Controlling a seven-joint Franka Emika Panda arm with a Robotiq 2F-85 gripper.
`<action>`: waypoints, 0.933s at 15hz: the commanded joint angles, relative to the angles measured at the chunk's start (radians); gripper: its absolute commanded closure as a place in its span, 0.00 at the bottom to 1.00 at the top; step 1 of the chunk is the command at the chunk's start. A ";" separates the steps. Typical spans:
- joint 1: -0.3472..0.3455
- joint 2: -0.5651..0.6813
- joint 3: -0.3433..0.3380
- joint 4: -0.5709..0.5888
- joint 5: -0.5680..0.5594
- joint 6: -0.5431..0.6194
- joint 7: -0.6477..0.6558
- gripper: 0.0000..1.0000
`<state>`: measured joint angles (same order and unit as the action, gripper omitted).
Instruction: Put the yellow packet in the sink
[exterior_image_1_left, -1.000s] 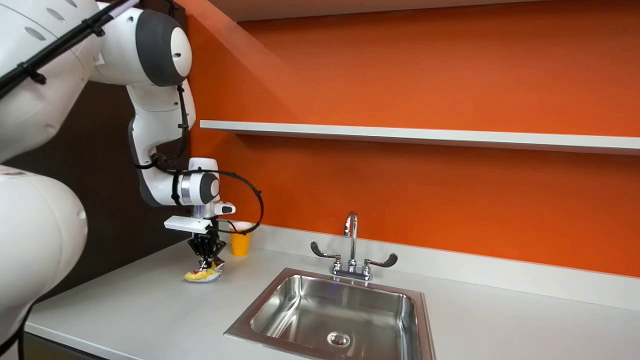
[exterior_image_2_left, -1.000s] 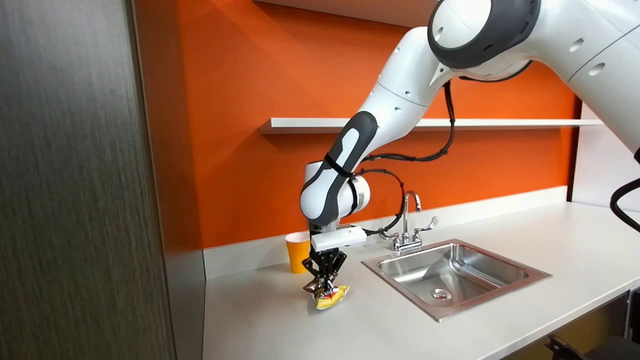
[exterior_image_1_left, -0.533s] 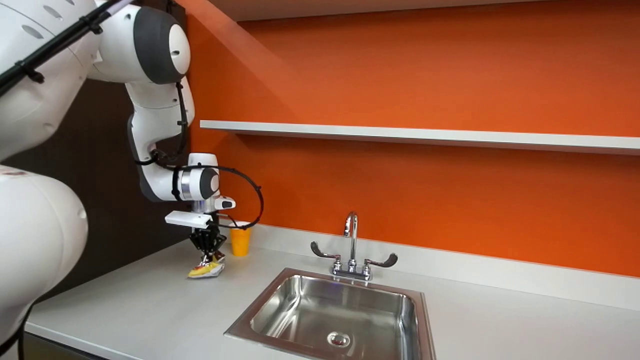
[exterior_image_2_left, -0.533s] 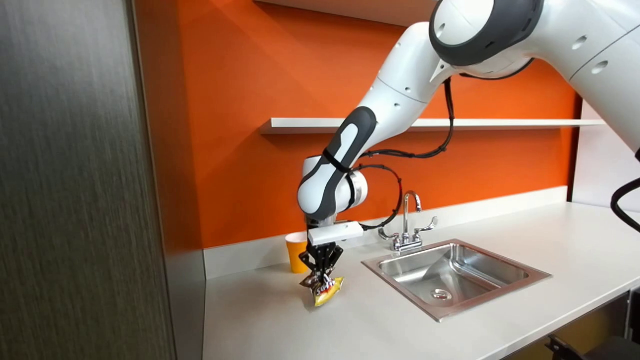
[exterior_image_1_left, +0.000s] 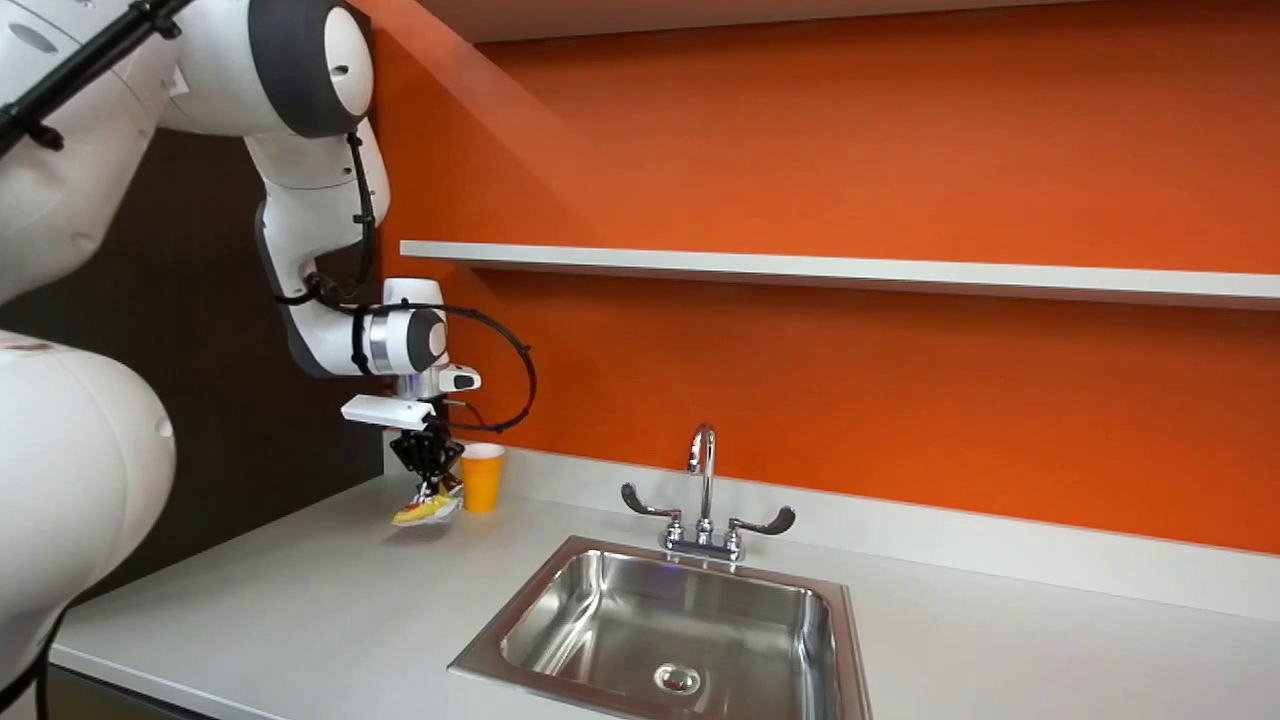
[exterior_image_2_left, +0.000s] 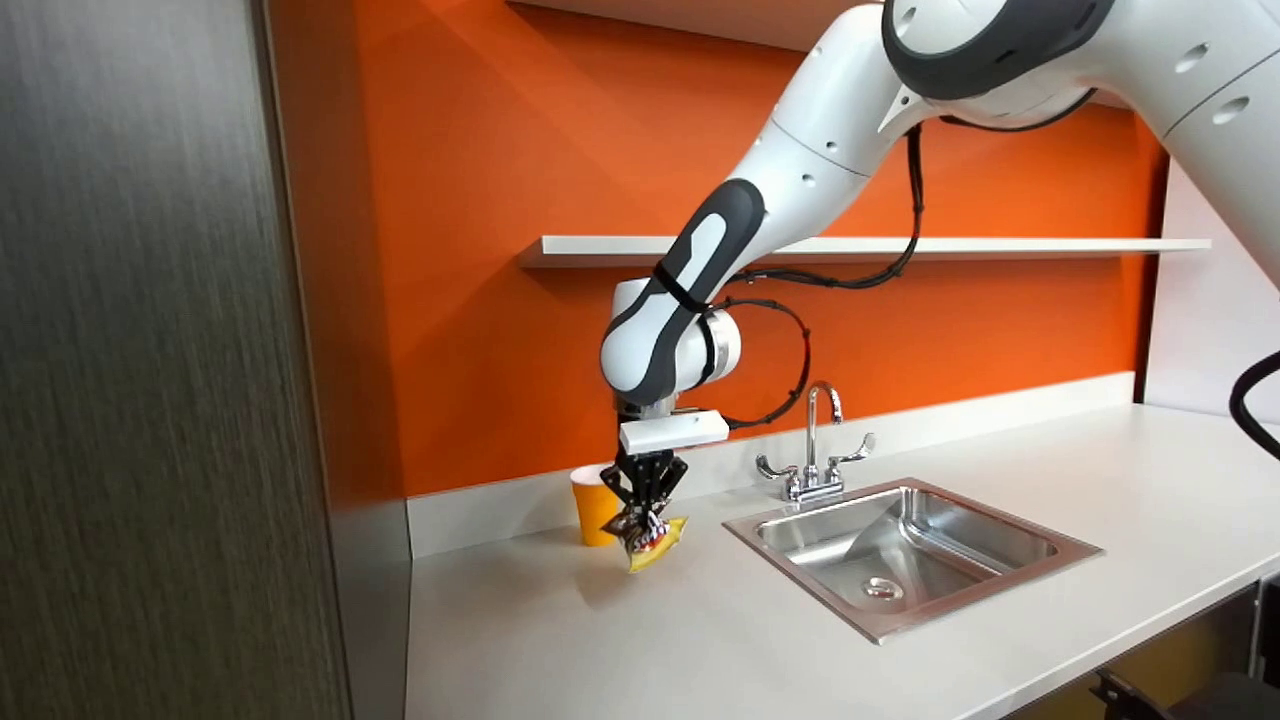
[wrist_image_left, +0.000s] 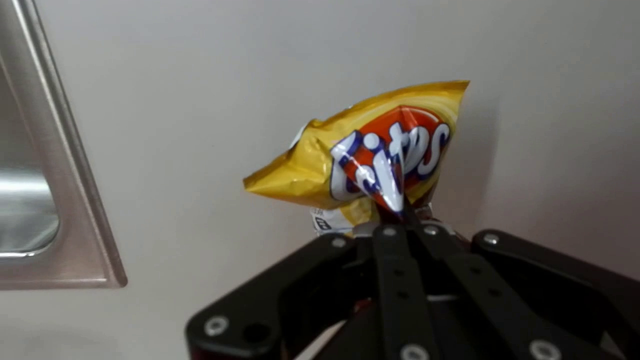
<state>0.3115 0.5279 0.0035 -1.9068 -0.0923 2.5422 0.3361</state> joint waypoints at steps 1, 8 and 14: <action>-0.013 -0.065 -0.013 -0.055 -0.008 -0.014 0.022 1.00; -0.065 -0.155 -0.071 -0.180 -0.016 0.025 0.044 1.00; -0.150 -0.240 -0.130 -0.302 -0.016 0.075 0.039 1.00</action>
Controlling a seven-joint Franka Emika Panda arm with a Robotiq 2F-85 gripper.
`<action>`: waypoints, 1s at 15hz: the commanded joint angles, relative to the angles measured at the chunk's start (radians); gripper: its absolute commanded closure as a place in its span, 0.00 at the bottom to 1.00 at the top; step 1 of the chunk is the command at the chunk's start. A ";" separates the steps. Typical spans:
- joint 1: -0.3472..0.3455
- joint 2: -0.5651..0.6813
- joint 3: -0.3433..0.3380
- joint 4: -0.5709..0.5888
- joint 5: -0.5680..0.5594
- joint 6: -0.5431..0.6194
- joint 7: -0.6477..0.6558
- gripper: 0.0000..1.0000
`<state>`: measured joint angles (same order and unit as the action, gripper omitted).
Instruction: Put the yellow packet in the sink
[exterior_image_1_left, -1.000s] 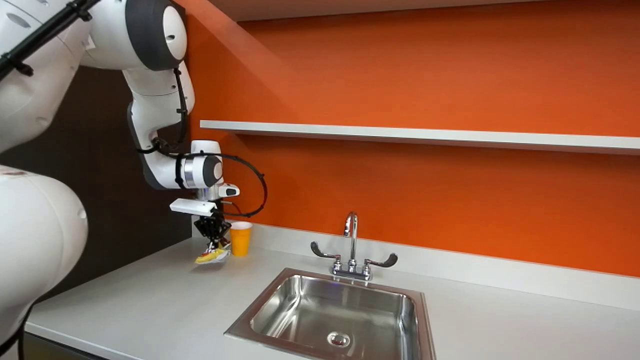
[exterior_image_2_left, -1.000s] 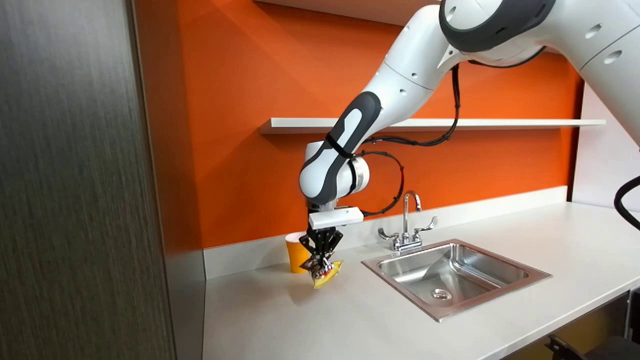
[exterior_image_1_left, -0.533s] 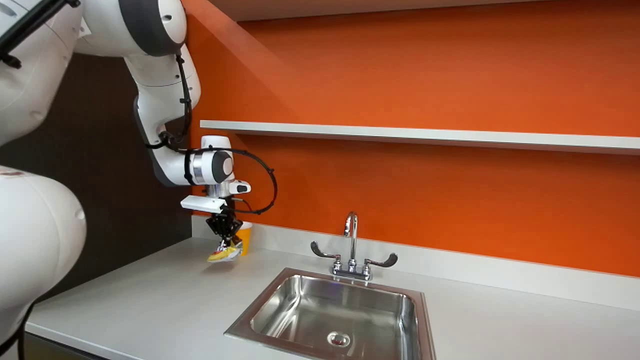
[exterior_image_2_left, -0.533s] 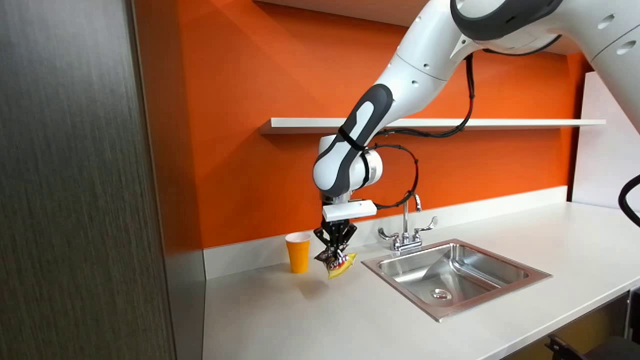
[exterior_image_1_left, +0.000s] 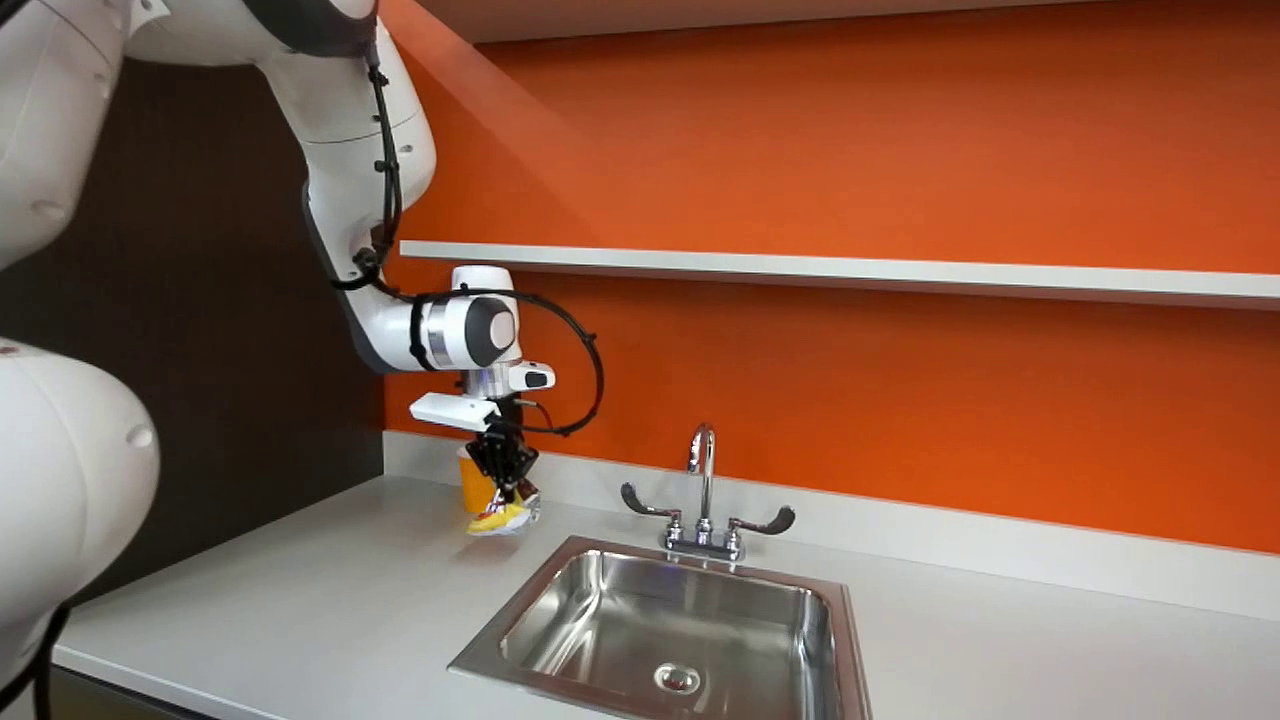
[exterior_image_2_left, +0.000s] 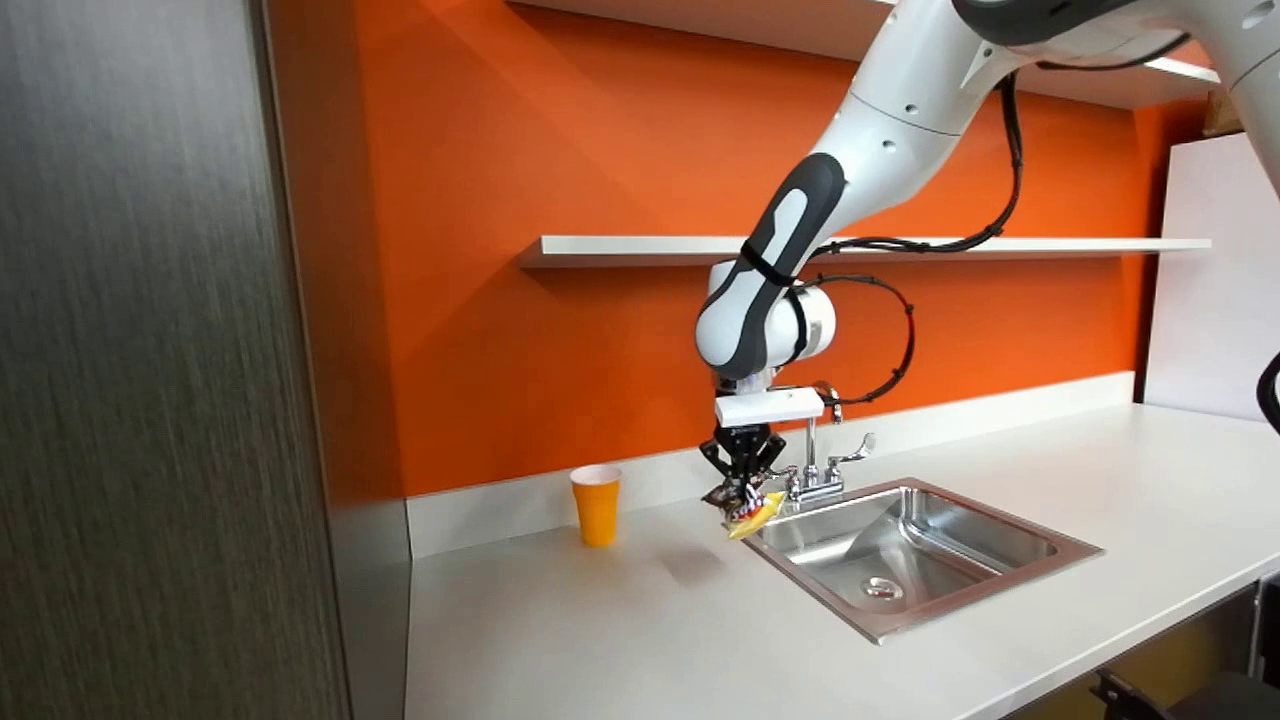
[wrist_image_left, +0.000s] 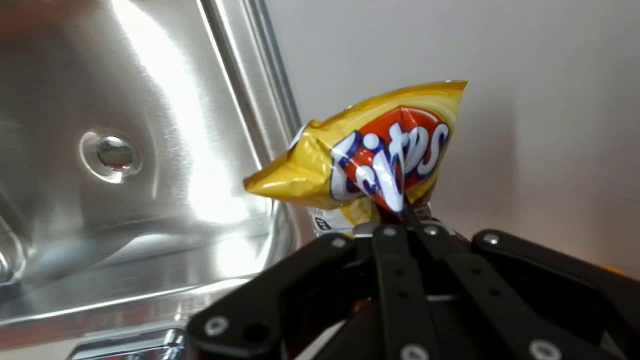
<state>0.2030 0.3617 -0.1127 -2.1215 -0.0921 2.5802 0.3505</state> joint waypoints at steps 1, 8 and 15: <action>-0.058 -0.084 -0.023 -0.104 -0.015 0.049 0.022 1.00; -0.161 -0.059 -0.103 -0.175 -0.004 0.210 0.010 1.00; -0.222 0.063 -0.156 -0.145 0.039 0.346 -0.012 1.00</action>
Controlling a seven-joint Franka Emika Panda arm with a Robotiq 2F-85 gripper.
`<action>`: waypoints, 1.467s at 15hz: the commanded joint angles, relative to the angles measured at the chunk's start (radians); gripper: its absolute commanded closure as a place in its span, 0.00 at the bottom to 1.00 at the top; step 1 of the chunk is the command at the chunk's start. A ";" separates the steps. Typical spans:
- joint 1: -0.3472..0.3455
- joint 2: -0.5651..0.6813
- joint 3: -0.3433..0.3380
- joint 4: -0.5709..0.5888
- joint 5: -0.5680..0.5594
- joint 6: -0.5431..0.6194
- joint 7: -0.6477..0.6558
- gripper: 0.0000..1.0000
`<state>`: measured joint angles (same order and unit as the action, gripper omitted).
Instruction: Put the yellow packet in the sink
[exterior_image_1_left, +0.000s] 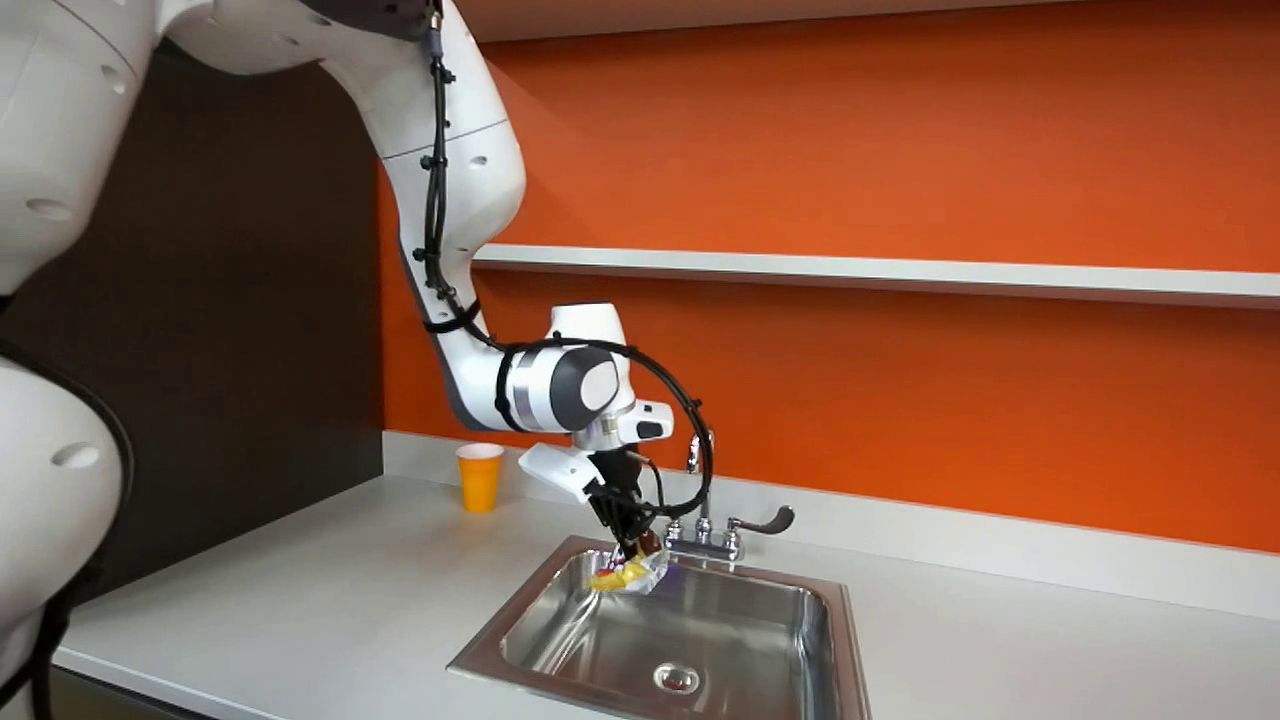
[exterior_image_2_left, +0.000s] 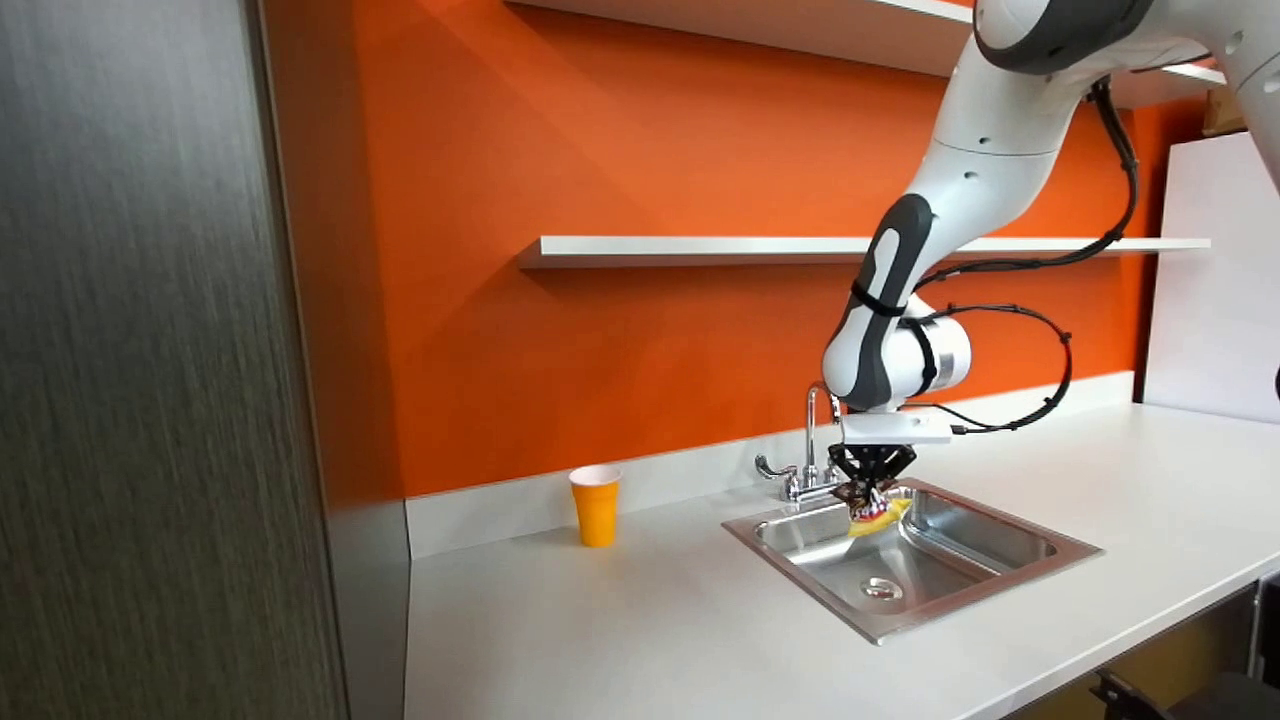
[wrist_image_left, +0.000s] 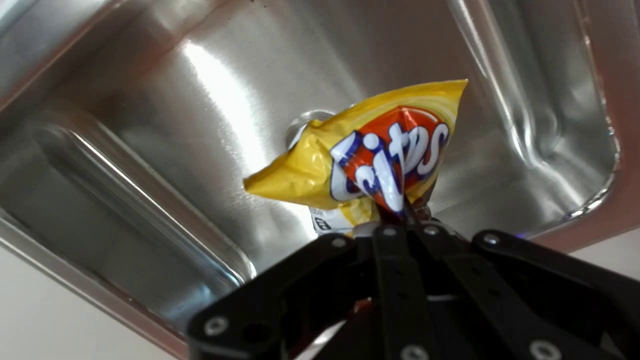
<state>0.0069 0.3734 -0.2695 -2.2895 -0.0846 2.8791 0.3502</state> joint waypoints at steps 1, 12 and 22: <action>-0.033 0.071 0.002 0.029 0.045 0.059 -0.017 1.00; -0.058 0.289 0.055 0.119 0.165 0.113 -0.047 1.00; -0.057 0.366 0.058 0.158 0.185 0.112 -0.052 1.00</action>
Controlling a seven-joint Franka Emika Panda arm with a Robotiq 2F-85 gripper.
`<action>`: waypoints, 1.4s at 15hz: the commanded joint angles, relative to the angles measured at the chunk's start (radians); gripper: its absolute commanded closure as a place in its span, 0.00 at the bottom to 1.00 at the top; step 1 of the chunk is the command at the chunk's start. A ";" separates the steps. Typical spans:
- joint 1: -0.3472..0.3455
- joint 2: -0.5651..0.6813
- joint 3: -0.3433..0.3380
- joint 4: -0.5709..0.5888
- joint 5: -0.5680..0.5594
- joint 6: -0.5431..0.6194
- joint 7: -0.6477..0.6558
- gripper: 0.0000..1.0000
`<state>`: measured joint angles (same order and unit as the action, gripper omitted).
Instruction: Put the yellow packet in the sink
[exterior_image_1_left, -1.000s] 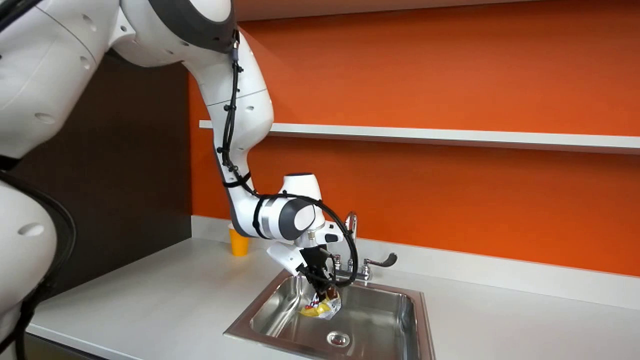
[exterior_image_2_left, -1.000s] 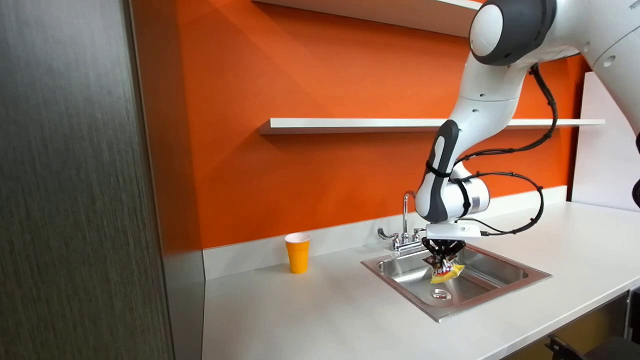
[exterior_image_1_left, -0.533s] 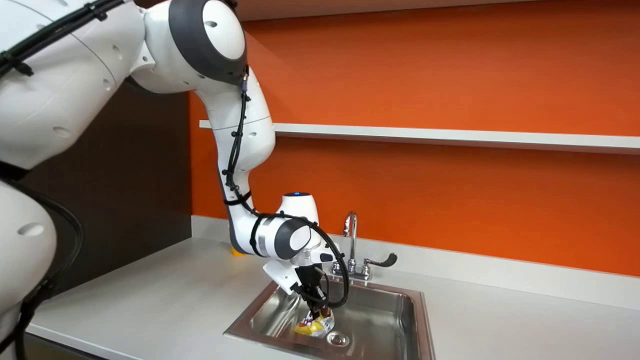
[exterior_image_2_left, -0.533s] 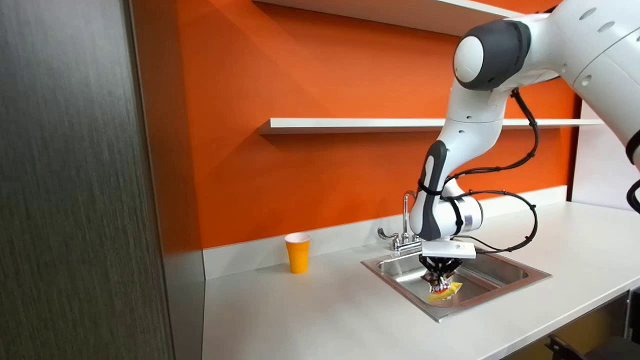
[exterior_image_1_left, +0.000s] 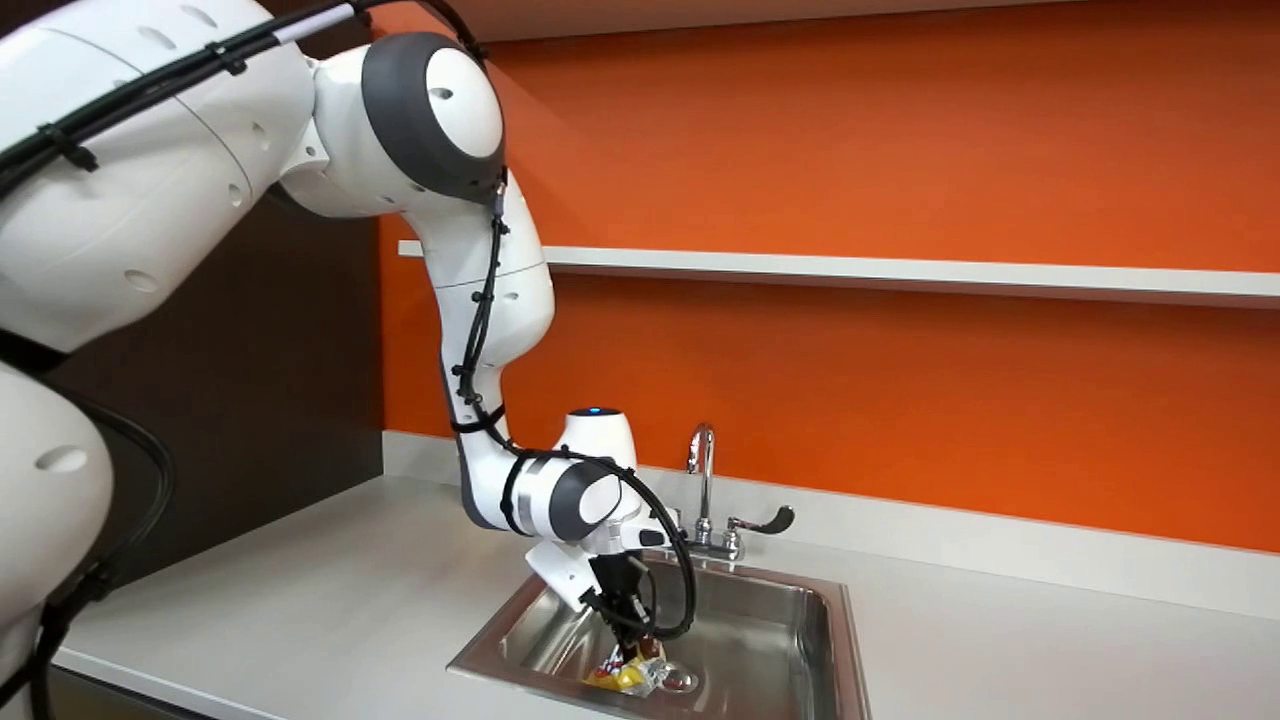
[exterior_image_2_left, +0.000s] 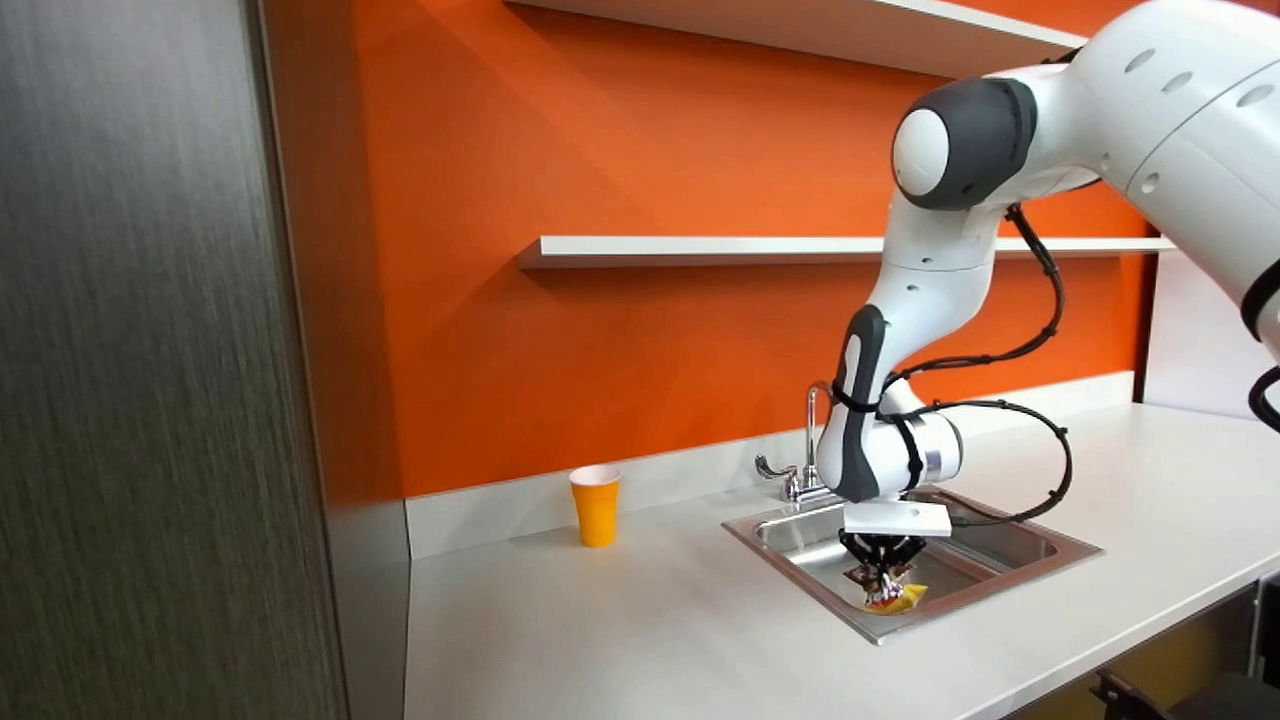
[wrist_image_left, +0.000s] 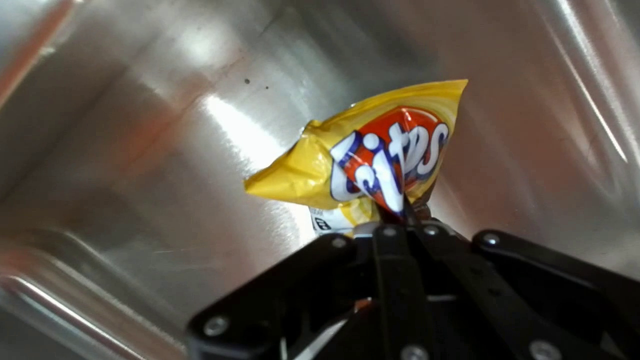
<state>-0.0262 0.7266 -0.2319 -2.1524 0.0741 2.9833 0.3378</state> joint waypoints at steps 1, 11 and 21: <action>-0.025 0.015 0.021 0.024 0.027 0.007 -0.040 1.00; 0.013 -0.038 -0.004 -0.008 0.006 -0.015 -0.059 0.20; 0.065 -0.225 0.003 -0.151 -0.064 -0.029 -0.188 0.00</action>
<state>0.0255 0.6134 -0.2311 -2.2109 0.0462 2.9814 0.1982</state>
